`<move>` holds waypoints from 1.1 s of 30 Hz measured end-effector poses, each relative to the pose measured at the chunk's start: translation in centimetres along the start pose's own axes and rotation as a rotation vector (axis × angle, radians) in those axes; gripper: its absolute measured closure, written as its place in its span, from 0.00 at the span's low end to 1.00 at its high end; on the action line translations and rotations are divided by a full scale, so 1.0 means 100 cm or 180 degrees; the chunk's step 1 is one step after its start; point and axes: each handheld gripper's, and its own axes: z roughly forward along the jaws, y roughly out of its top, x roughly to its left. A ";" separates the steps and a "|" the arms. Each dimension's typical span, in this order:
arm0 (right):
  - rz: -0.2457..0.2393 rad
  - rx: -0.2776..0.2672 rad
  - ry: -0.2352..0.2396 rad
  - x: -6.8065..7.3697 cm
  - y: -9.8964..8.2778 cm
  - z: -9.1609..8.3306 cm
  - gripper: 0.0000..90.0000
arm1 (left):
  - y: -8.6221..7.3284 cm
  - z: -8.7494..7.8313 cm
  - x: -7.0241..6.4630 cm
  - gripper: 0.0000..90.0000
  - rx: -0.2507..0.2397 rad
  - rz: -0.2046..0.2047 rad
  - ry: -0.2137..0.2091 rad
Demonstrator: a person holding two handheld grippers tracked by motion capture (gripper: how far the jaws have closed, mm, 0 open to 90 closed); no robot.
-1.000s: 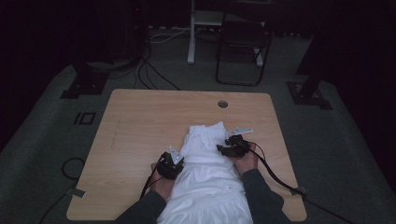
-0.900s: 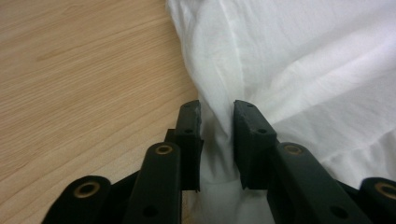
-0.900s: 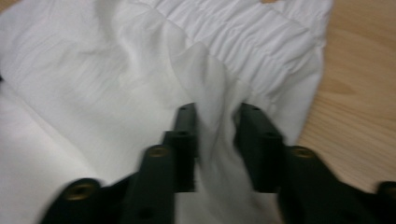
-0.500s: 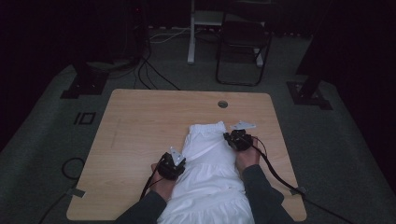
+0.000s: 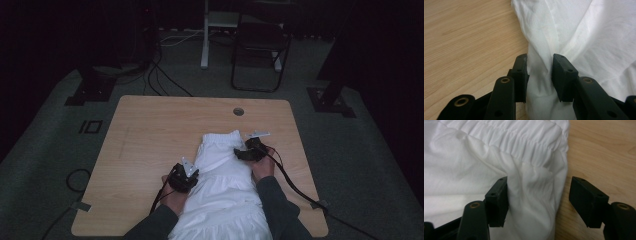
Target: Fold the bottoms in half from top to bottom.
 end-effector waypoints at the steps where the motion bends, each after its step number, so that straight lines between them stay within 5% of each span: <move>1: -0.0024 -0.0008 -0.0023 0.001 -0.001 0.000 0.37 | 0.000 0.000 0.000 0.73 0.0000 -0.0001 -0.0001; 5: -0.0109 -0.0020 -0.0069 0.005 -0.002 0.001 0.39 | 0.000 0.000 0.001 0.73 0.0004 -0.0043 -0.0027; 8: -0.0130 -0.0020 0.0004 0.005 -0.001 -0.002 0.67 | 0.000 0.001 0.008 0.71 0.0024 -0.0215 -0.0173; 9: -0.0130 -0.0020 0.0004 0.005 -0.001 -0.002 0.67 | 0.000 0.001 0.008 0.69 0.0024 -0.0215 -0.0173; 10: -0.0112 0.0033 0.0076 0.006 0.001 -0.003 0.83 | 0.003 0.001 0.019 0.64 0.0105 -0.0420 -0.0416; 16: -0.0025 0.0047 0.0140 0.006 0.001 -0.003 0.93 | 0.044 -0.010 0.040 0.41 -0.0237 -0.0497 -0.0690; 20: -0.0015 0.0044 0.0145 0.006 0.001 -0.003 0.93 | 0.070 0.020 0.040 0.32 -0.0141 -0.0426 -0.0852; 25: -0.0019 0.0040 0.0143 0.006 0.000 -0.003 0.93 | 0.070 0.058 0.032 0.31 0.0100 -0.0321 -0.0645; 33: 0.0020 0.0042 0.0130 0.008 0.000 -0.003 0.92 | 0.063 0.075 0.033 0.28 0.0227 -0.0309 -0.0505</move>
